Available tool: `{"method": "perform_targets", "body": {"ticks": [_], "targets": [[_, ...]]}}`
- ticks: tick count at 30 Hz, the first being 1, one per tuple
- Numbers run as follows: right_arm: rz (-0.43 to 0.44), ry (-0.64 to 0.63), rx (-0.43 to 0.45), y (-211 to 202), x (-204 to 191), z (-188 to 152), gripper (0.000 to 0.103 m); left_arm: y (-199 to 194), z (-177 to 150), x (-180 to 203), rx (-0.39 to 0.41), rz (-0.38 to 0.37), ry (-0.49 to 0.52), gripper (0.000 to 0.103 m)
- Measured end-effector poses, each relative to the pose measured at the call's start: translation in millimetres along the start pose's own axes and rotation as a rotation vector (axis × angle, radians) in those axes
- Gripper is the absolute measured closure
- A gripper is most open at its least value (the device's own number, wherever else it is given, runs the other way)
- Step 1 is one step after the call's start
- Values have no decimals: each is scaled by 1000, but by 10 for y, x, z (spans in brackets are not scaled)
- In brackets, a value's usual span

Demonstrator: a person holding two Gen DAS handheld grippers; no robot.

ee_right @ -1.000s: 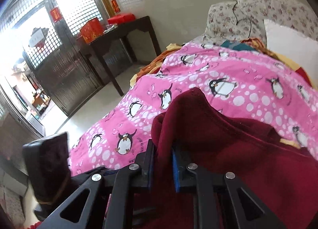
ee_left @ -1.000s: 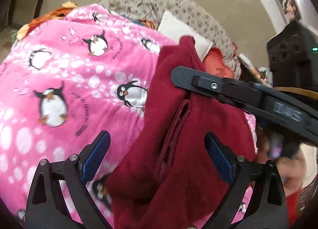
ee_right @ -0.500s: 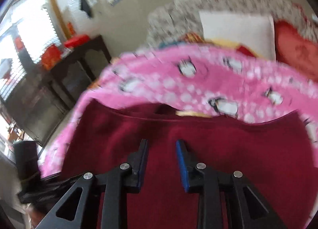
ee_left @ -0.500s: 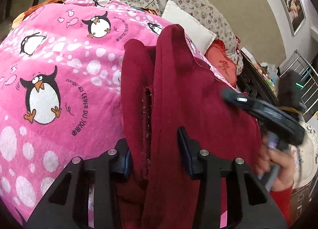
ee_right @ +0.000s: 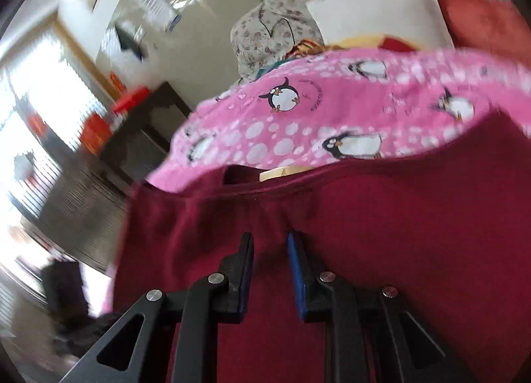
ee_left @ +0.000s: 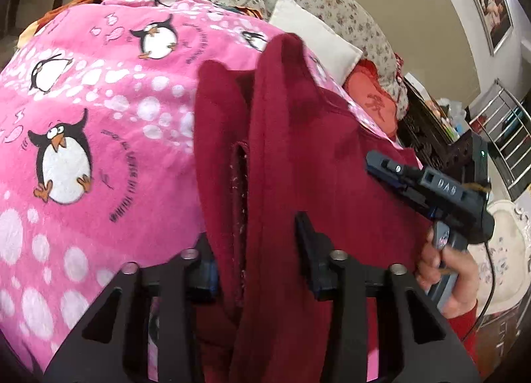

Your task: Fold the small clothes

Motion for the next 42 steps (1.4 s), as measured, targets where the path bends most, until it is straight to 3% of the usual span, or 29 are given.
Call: {"method": "perform_targets", "body": {"ticks": [3,9,10,12,15,20,22,24,25,27,29,31,33,34,35,36,37,38,40,42], "targets": [[18,5,16,-170,60,-16,79,-101,26,261,-1,-36,19,79],[103,125,43,-562,390,11,75,-187,84,1086,-2,-152,77,81],[118,153,60,-667,460,13,72,-135,91,1214,-3,-164,81,81],[163,234,72,-821,634,10,52,44,66,1411,-22,-180,75,81],[304,332,62,-913,804,-21,51,554,-72,1621,-90,-177,70,81],[410,372,36,-957,891,-128,46,906,-326,1744,-164,-127,106,80],[408,335,39,-1017,821,-141,43,742,-366,1842,-160,-117,157,65],[407,316,45,-1058,767,-147,34,505,-417,1906,-172,-188,158,41],[399,303,44,-1087,730,-163,32,337,-461,1931,-171,-248,158,39],[361,267,46,-1131,703,-204,29,99,-549,1944,-168,-274,193,37],[300,228,37,-1161,662,-272,28,-122,-618,1887,-110,-203,251,37],[239,181,27,-1187,606,-390,27,-227,-667,1763,-36,-65,306,37],[175,120,21,-1117,539,-451,27,-195,-768,1613,-26,28,329,36],[124,59,20,-1074,460,-496,27,-130,-826,1555,-49,26,324,37],[91,20,23,-1042,440,-543,27,-32,-857,1519,-76,8,308,37],[42,-27,29,-985,376,-558,38,55,-911,1489,-102,-20,286,37],[4,-61,27,-933,342,-562,50,139,-972,1485,-121,-48,268,37],[-48,-110,28,-904,300,-544,74,205,-1007,1520,-124,-55,268,37],[-100,-184,68,-986,234,-461,81,273,-1063,1687,-111,-40,319,36],[-112,-228,127,-1155,181,-330,84,301,-1075,1850,-116,-87,344,36]]}}
Point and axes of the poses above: each gripper's, at about its wrist camera, not at the fingertips, and y roughly the way its jaws point, x to its right, z to its top, the point moved 2 cm from there along y, roughly the way its jaws point, and after that the axes turned 8 degrees about -z, right-handed, at the moved point
